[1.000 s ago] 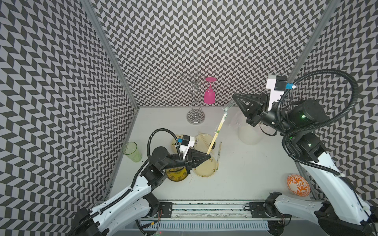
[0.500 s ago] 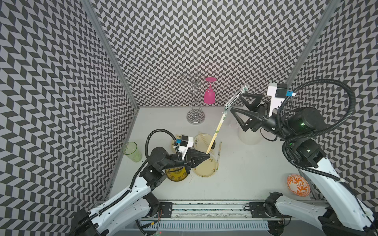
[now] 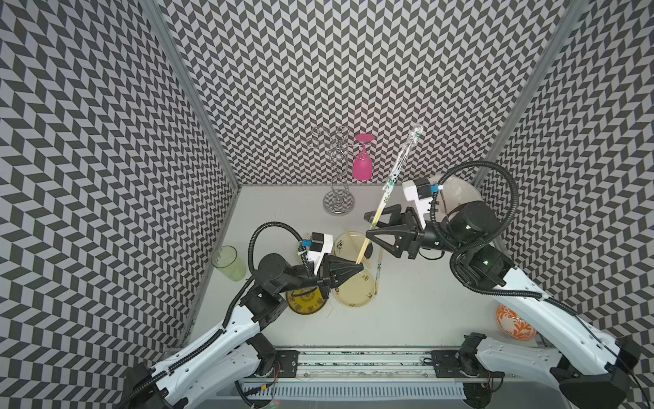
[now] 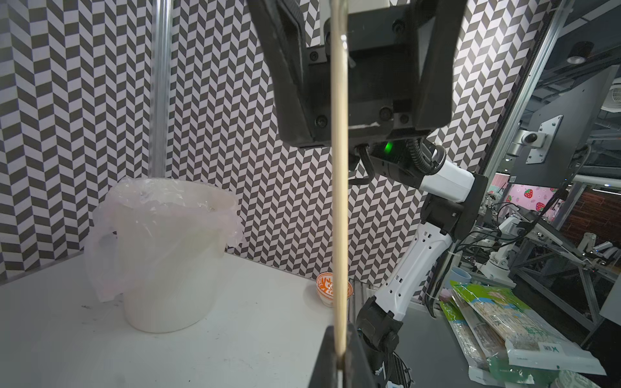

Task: Remove the packaging of disposable chopsticks
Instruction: Remove the packet bag from the disposable chopsticks.

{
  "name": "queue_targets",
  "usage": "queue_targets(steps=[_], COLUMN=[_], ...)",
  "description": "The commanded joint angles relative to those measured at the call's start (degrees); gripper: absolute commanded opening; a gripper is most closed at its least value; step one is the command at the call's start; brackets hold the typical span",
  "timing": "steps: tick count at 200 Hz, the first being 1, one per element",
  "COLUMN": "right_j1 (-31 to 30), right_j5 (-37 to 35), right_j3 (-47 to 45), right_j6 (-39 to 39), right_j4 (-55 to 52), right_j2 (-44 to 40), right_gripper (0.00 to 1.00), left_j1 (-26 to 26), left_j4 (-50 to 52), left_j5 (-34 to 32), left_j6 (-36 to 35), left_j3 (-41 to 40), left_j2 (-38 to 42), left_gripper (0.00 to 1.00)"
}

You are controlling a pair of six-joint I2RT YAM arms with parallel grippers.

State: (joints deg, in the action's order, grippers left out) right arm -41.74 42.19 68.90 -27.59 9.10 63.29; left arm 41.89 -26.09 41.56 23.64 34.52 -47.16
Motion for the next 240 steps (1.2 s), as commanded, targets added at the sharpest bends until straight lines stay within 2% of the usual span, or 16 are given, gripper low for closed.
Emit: queue_targets(steps=[1,37,55,73,87,101,113,135,156,171,181,207,221,226,237,240], right_j1=[-0.02,-0.06,-0.07,-0.08,-0.04,-0.06,-0.04,-0.02,-0.02,-0.10,-0.03,-0.01,-0.07,-0.04,0.08,0.08], right_j5=[-1.47,-2.77,-2.80,-3.32,-2.96,-2.32,-2.35,-3.20,-2.48,-1.63,-1.35,-1.40,-1.66,-1.67,-2.62,-3.08], right_j3=[2.52,4.20,4.79,5.24,6.24,8.42,10.23,11.08,11.00,10.24,9.62,9.34,9.77,10.23,11.36,11.57], right_j6=[1.84,3.15,3.01,3.32,4.34,6.25,8.24,10.30,10.91,10.53,10.20,10.37,10.94,11.26,12.13,12.32], right_j4=[2.39,0.85,0.58,0.23,-0.89,-4.29,-7.56,-11.34,-12.91,-12.49,-12.00,-11.93,-12.29,-12.61,-13.84,-14.04], right_j2=[-0.97,0.11,0.55,0.20,0.13,0.74,1.34,1.53,1.95,1.93,1.76,1.93,2.31,2.59,3.07,3.13], right_gripper=[0.55,0.33,0.00,0.00,0.00,0.00,0.00,0.00,0.00,0.00,0.00,0.00,0.00,0.00,0.00,0.04], left_j1=[-0.13,-0.09,-0.06,-0.12,-0.12,-0.12,-0.16,-0.25,-0.23,-0.23,-0.23,-0.23,-0.40,-0.48,-0.64,-0.72], left_j4=[-0.91,-0.95,-0.40,1.20,4.61,9.14,13.13,16.34,12.56,10.79,10.15,9.55,9.56,9.56,9.50,9.41], left_j5=[-0.34,-0.14,-0.06,-0.59,-0.79,-0.77,-0.82,0.87,3.55,3.35,3.35,3.48,3.61,3.66,3.79,3.79], left_j6=[0.21,0.73,0.58,0.30,-0.77,-4.37,-6.62,-8.87,-7.56,-7.27,-7.04,-7.11,-7.55,-7.73,-7.91,-7.97], left_j3=[-0.37,-1.41,-1.18,-0.10,2.37,5.69,8.82,13.16,13.74,14.20,14.83,16.25,16.62,16.76,16.89,16.89], left_j2=[0.77,1.41,1.50,1.62,1.05,-0.21,-1.82,-4.89,-5.92,-6.50,-7.12,-8.81,-9.42,-9.49,-9.55,-9.54], left_gripper=[0.00,0.00,0.00,0.00,0.38,0.56,0.65,0.67,0.65,0.60,0.52,0.17,0.07,0.00,0.00,0.00])
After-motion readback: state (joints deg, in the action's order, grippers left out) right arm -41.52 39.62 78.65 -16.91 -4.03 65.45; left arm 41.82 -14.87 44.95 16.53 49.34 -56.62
